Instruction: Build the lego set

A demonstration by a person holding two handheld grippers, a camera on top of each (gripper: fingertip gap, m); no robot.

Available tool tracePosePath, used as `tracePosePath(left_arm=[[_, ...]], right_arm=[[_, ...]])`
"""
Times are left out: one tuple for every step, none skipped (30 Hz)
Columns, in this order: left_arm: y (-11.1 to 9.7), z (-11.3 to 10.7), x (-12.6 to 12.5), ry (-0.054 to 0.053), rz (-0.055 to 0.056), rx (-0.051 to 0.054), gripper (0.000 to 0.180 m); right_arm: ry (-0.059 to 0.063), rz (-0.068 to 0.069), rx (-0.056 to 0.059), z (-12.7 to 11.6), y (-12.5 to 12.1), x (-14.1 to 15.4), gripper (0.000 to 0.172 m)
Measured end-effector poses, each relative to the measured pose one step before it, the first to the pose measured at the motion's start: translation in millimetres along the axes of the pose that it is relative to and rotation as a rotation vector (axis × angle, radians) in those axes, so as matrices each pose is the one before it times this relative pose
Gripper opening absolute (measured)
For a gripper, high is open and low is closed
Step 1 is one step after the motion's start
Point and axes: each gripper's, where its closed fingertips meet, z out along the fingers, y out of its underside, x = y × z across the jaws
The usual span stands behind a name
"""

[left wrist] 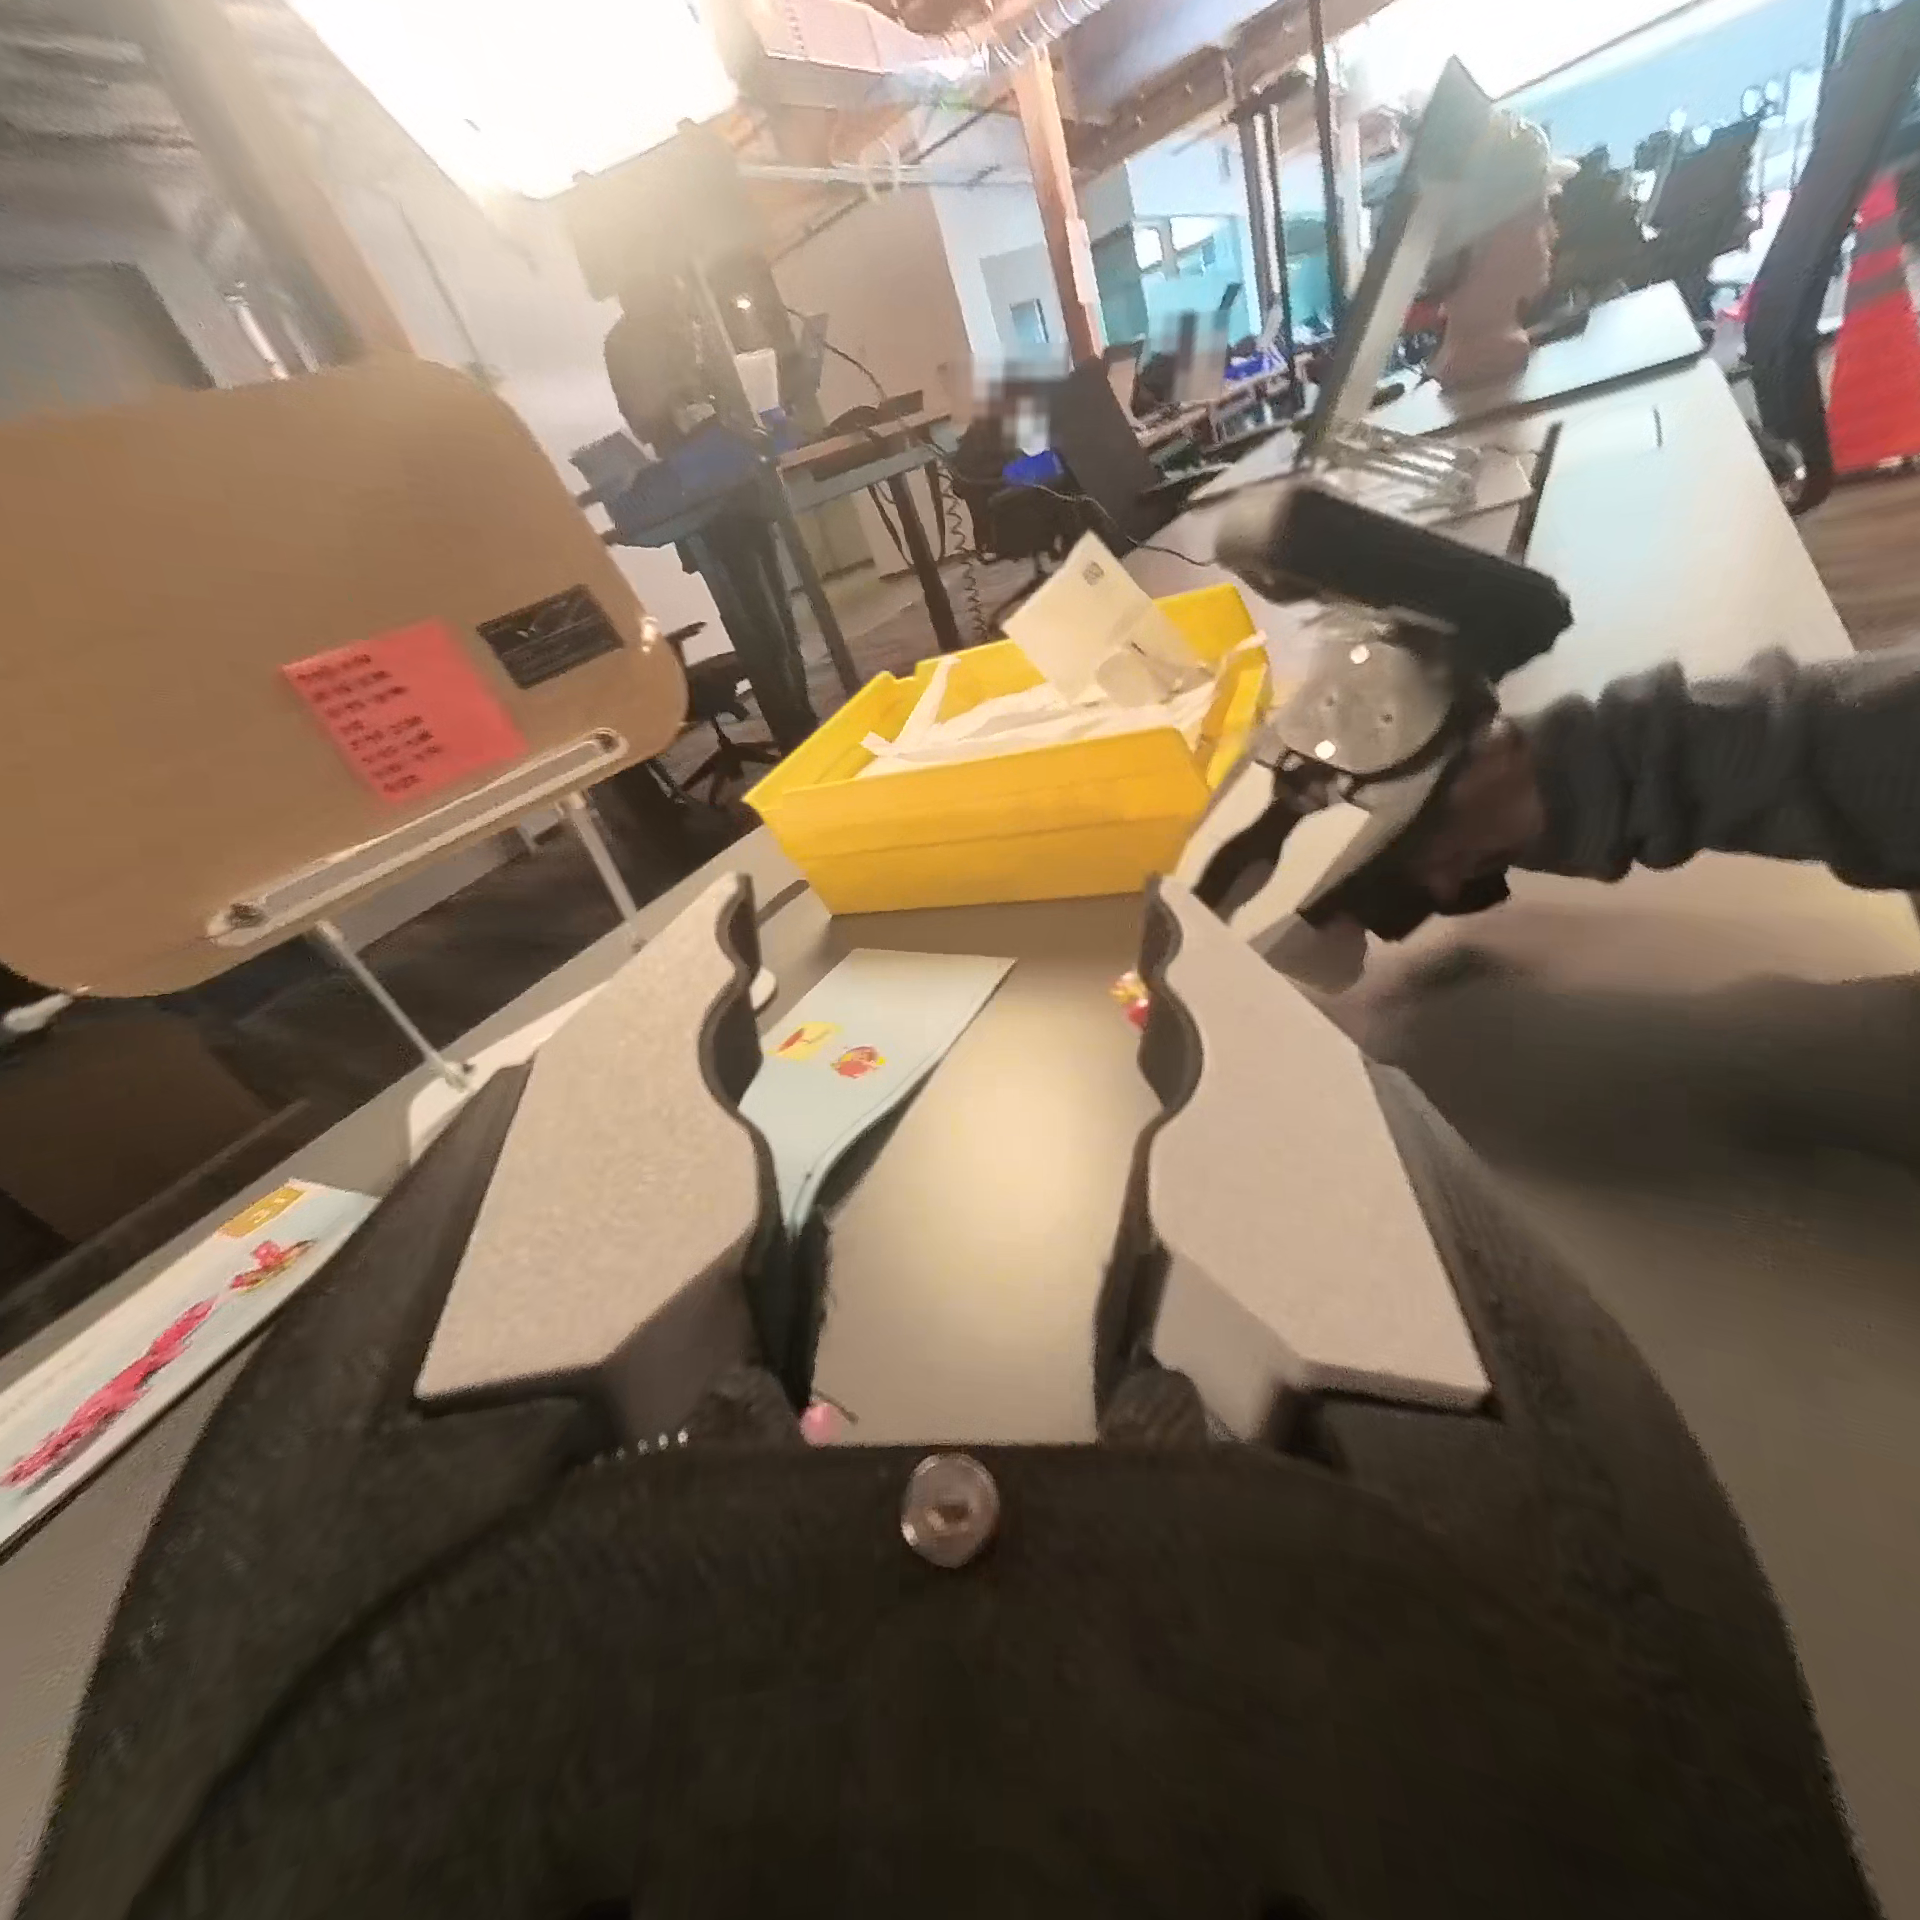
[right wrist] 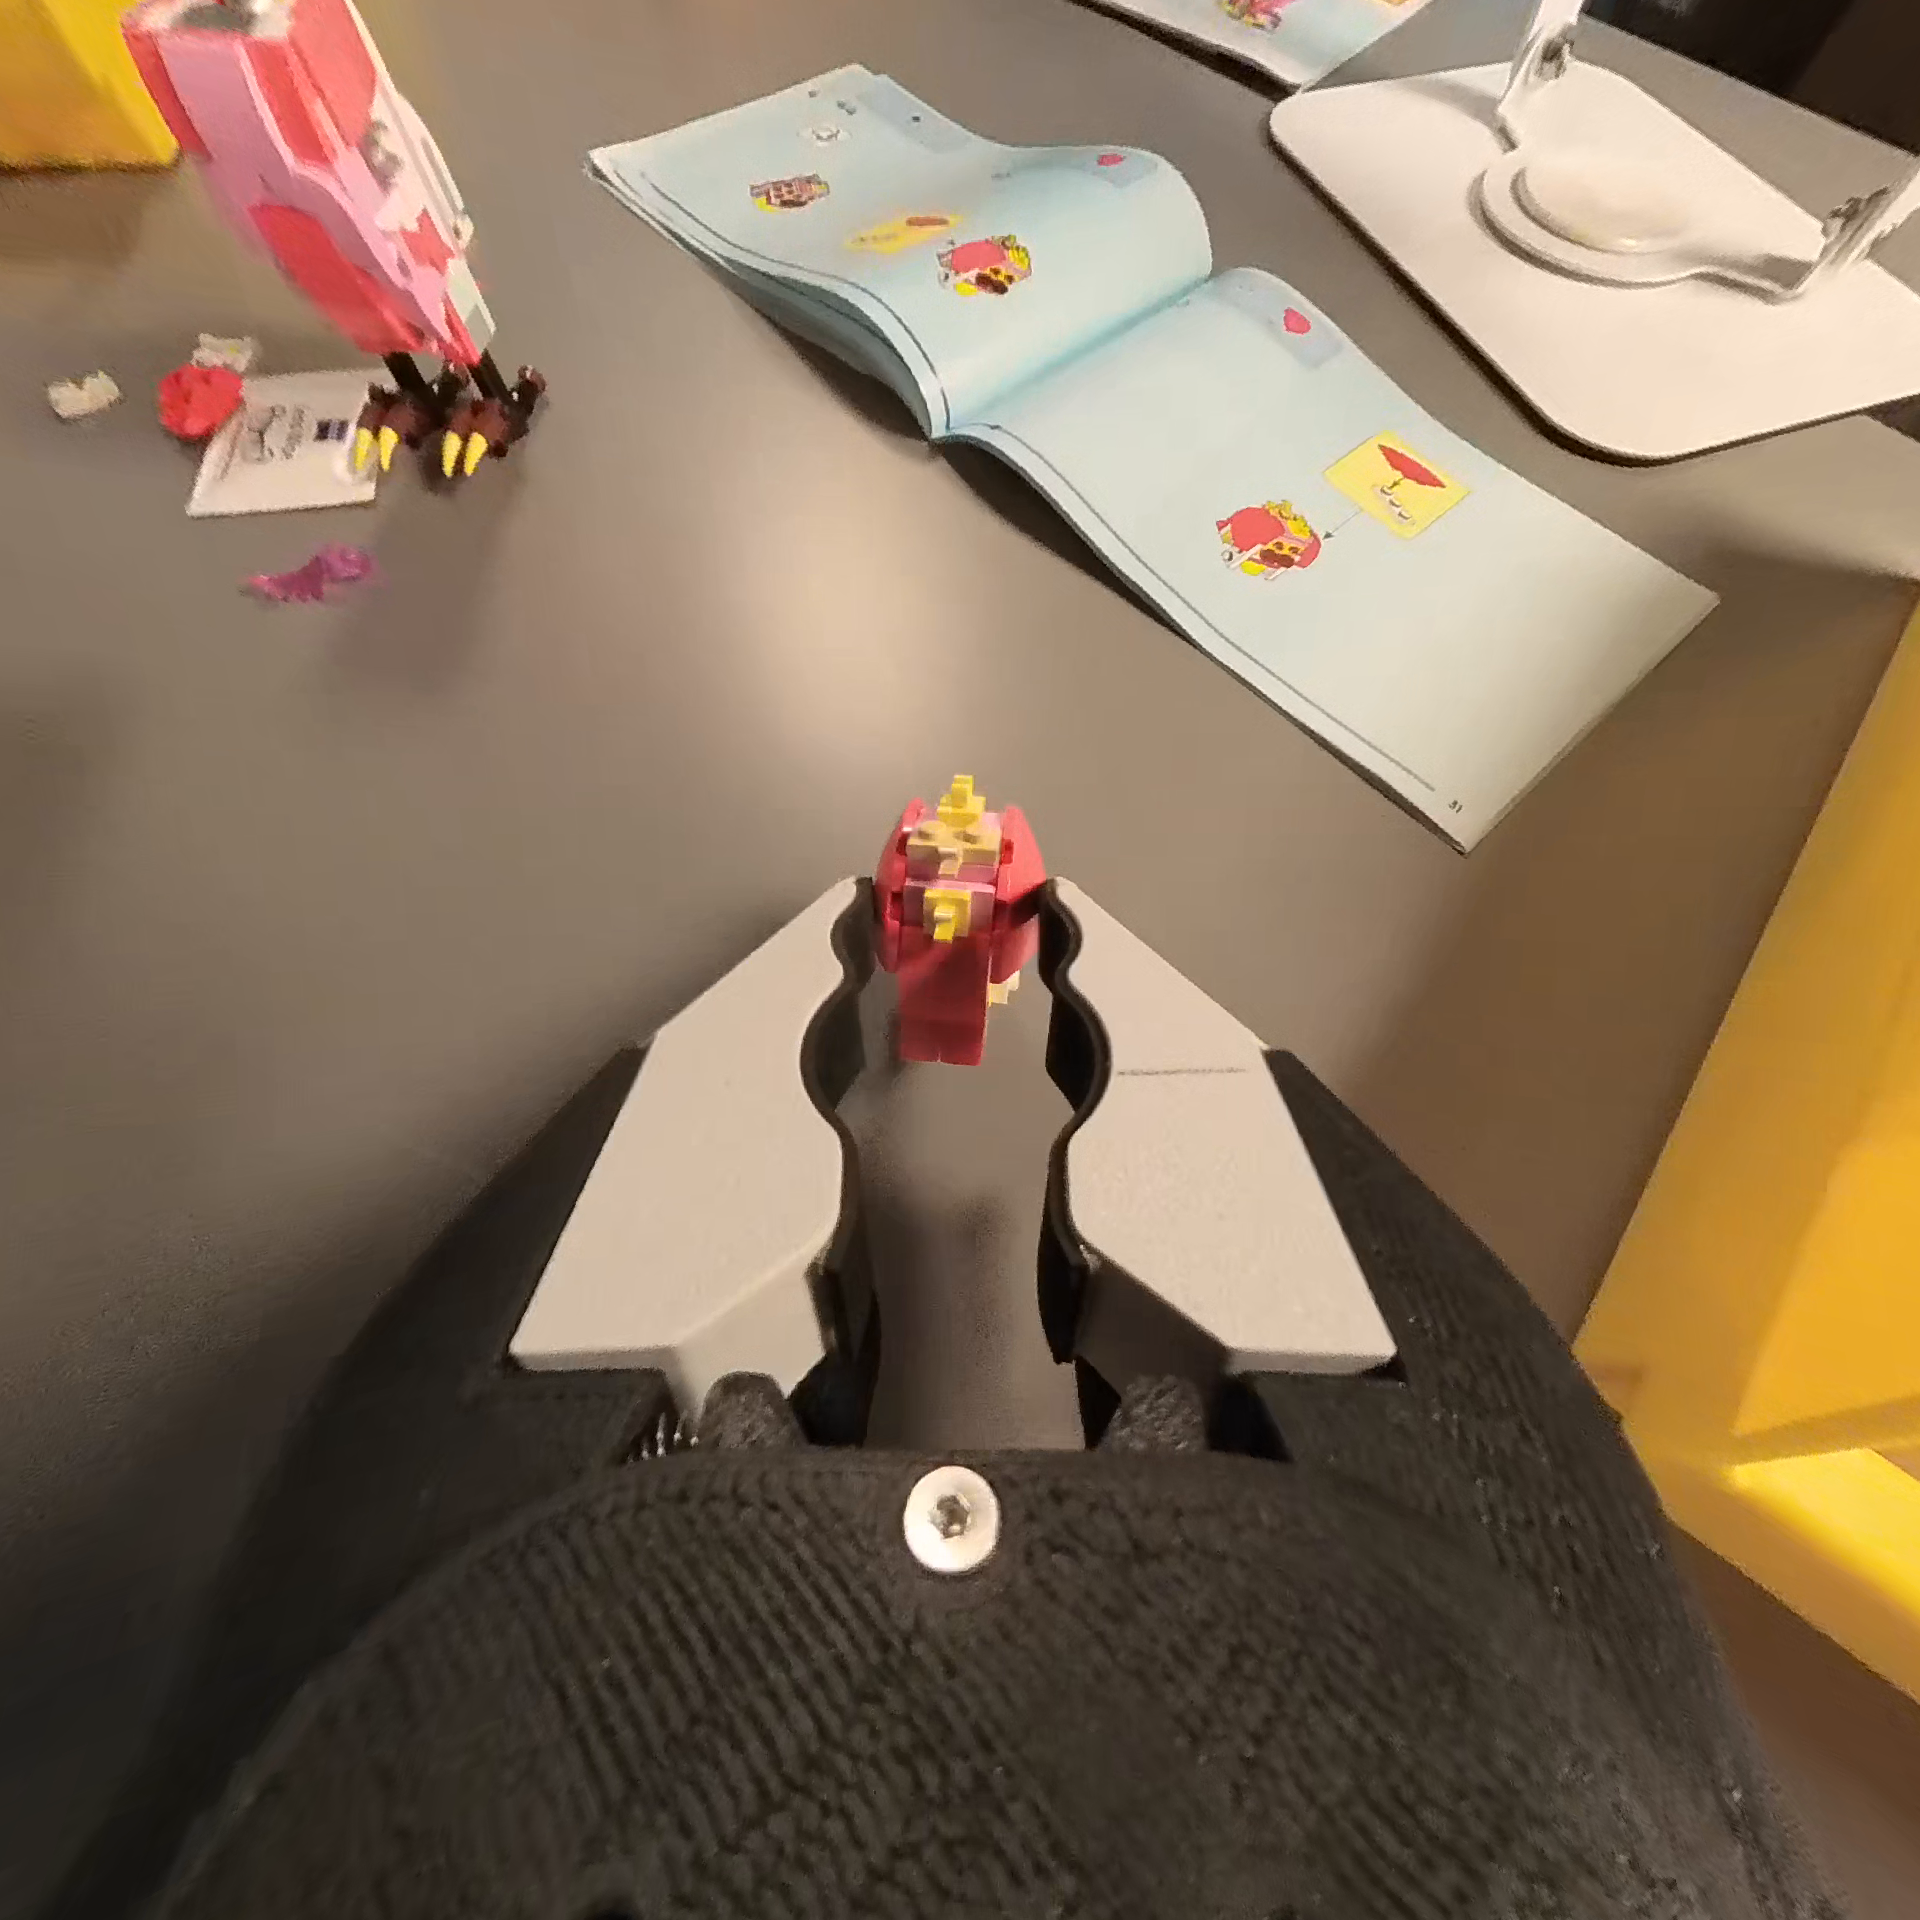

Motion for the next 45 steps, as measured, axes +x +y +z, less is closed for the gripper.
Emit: tracePosePath(left_arm=[[-3.33,-3.06,-6.79,-0.0180,-0.0095,0.0078,0.071],[-2.85,-3.36,-7.22,-0.0196,-0.0082,0.0076,0.069],[-2.33,-3.60,-8.02,-0.0250,-0.0041,0.0070,0.066],[-1.98,-4.23,-9.99,-0.0358,0.0041,0.0063,0.063],[-1.43,-4.53,-11.28,-0.0429,0.0095,0.0045,0.061],[-0.83,-4.78,-11.81,-0.0441,0.0116,0.0023,0.059],[-0.17,-4.57,-10.89,-0.0380,0.0090,0.0009,0.057],[0.27,-4.44,-9.71,-0.0303,0.0012,-0.0004,0.056],[0.88,-4.02,-8.37,-0.0231,-0.0055,-0.0020,0.056],[1.42,-3.62,-7.48,-0.0191,-0.0102,-0.0035,0.055],[1.80,-3.01,-6.73,-0.0164,-0.0140,-0.0055,0.055],[2.10,-2.58,-5.91,-0.0146,-0.0153,-0.0057,0.055],[2.28,-2.08,-4.96,-0.0120,-0.0145,-0.0054,0.055],[2.57,-1.55,-3.74,-0.0089,-0.0127,-0.0068,0.055],[2.93,-1.19,-2.67,-0.0052,-0.0098,-0.0083,0.055],[3.07,-1.17,-1.68,-0.0038,-0.0070,-0.0095,0.055],[2.82,-1.30,-0.94,-0.0023,-0.0047,-0.0097,0.056],[2.41,-1.58,-0.21,-0.0009,-0.0047,-0.0086,0.056],[2.09,-1.77,0.08,-0.0013,-0.0056,-0.0063,0.056],[1.98,-2.02,0.45,-0.0008,-0.0056,-0.0047,0.055],[2.00,-1.93,0.80,0.0008,-0.0058,-0.0035,0.051],[1.66,-1.40,1.69,0.0043,-0.0068,-0.0012,0.047],[1.39,-0.50,2.18,0.0067,-0.0097,-0.0022,0.044],[1.39,1.31,2.78,0.0095,-0.0113,-0.0088,0.042],[0.81,3.35,3.96,0.0157,-0.0077,-0.0157,0.040],[-0.40,5.61,5.35,0.0223,-0.0024,-0.0204,0.039],[-1.91,7.73,6.93,0.0322,0.0012,-0.0258,0.039],[-3.13,9.77,8.59,0.0436,0.0023,-0.0316,0.039],[-4.16,11.58,9.79,0.0537,0.0054,-0.0370,0.040],[-3.80,13.49,11.64,0.0709,0.0120,-0.0491,0.040],[-1.63,15.53,11.82,0.0806,0.0070,-0.0724,0.040],[1.49,17.35,10.47,0.0844,-0.0070,-0.0996,0.039],[1.02,18.28,7.31,0.0752,-0.0120,-0.1011,0.039],[-2.16,18.28,3.11,0.0538,0.0056,-0.0757,0.039],[-2.75,18.78,-1.21,0.0278,0.0271,-0.0683,0.039],[-0.83,19.97,-3.82,0.0138,0.0366,-0.0777,0.039],[-0.49,20.91,-4.06,0.0135,0.0369,-0.0771,0.040],[-0.65,21.42,-3.03,0.0187,0.0387,-0.0676,0.040],[0.91,21.29,-4.46,0.0109,0.0319,-0.0689,0.041],[2.95,20.77,-5.57,0.0039,0.0323,-0.0738,0.043],[3.09,19.51,-4.94,0.0042,0.0287,-0.0668,0.045],[2.33,17.18,-5.08,-0.0005,0.0277,-0.0540,0.046],[2.57,14.51,-4.43,-0.0014,0.0286,-0.0459,0.048],[2.81,11.34,-4.32,-0.0071,0.0275,-0.0394,0.052],[3.03,8.34,-3.33,-0.0068,0.0339,-0.0335,0.054]], right_arm=[[-0.0084,-0.0123,-0.0036,-0.02,2.88,0.57,0.030],[-0.0086,-0.0061,0.0051,-0.72,1.70,0.58,0.030],[-0.0011,0.0022,0.0099,-1.44,1.02,2.19,0.030],[-0.0007,0.0035,0.0094,-1.68,1.19,2.51,0.030],[-0.0027,0.0025,0.0099,-1.86,1.20,2.27,0.030],[-0.0023,0.0008,0.0084,-2.01,1.14,2.01,0.030],[-0.0035,-0.0040,0.0055,-1.94,1.22,1.35,0.030],[-0.0007,-0.0069,0.0020,-1.87,1.14,1.28,0.030],[-0.0002,-0.0097,-0.0021,-1.58,1.37,0.97,0.030],[-0.0014,-0.0109,-0.0006,-1.17,0.73,0.25,0.030],[-0.0008,-0.0066,0.0009,-0.58,0.25,0.22,0.030],[-0.0046,-0.0031,-0.0002,-0.08,0.07,-0.30,0.031],[-0.0070,-0.0037,-0.0013,0.26,-0.03,-0.71,0.032],[-0.0062,-0.0060,-0.0025,0.49,0.05,-0.90,0.036],[-0.0047,-0.0068,-0.0031,0.30,0.20,-0.91,0.041],[-0.0046,-0.0064,-0.0027,-0.54,0.31,-1.05,0.047],[-0.0031,-0.0070,0.0043,-2.02,-0.31,-1.03,0.053],[0.0022,-0.0096,0.0216,-3.71,-2.38,-0.83,0.056],[0.0182,-0.0152,0.0477,-5.81,-6.04,0.65,0.055],[0.0484,-0.0219,0.0778,-7.47,-10.73,4.25,0.052],[0.0833,-0.0254,0.1081,-8.48,-15.61,9.03,0.045],[0.1138,-0.0243,0.1319,-8.22,-19.56,13.64,0.039],[0.1342,-0.0218,0.1424,-7.02,-21.55,16.58,0.032],[0.1387,-0.0214,0.1359,-4.89,-20.49,17.05,0.025],[0.1252,-0.0244,0.1097,-1.74,-16.63,14.52,0.022],[0.0939,-0.0335,0.0690,1.80,-10.40,9.49,0.019],[0.0486,-0.0408,0.0303,4.73,-4.16,2.93,0.017],[0.0101,-0.0338,0.0103,6.16,-0.28,-2.30,0.015],[-0.0075,-0.0171,0.0080,6.24,1.17,-3.84,0.014],[-0.0098,-0.0025,0.0104,5.34,2.06,-2.86,0.013],[-0.0079,-0.0004,0.0088,3.95,3.69,-1.50,0.013],[-0.0106,-0.0069,0.0007,2.98,5.34,-1.51,0.012],[-0.0153,-0.0078,-0.0073,2.11,5.64,-2.16,0.012],[-0.0166,-0.0050,-0.0050,1.19,3.49,-2.28,0.012],[-0.0156,-0.0043,0.0026,0.06,0.65,-2.28,0.012],[-0.0135,-0.0022,0.0039,-0.78,-0.23,-2.19,0.011],[-0.0105,-0.0017,0.0004,-1.07,0.14,-2.01,0.011],[-0.0073,-0.0054,-0.0014,-1.23,0.22,-1.64,0.010],[-0.0002,-0.0071,-0.0001,-1.02,-0.24,-0.18,0.009],[0.0088,-0.0012,0.0009,-1.03,-0.53,1.80,0.009],[0.0136,0.0072,0.0015,-1.35,-0.56,3.30,0.009],[0.0125,0.0110,0.0031,-1.62,-0.85,3.60,0.009],[0.0088,0.0094,0.0029,-1.77,-0.86,3.20,0.009],[0.0069,0.0062,0.0020,-1.44,-0.85,2.69,0.009],[0.0070,0.0037,0.0009,-0.93,-0.41,2.47,0.009]])
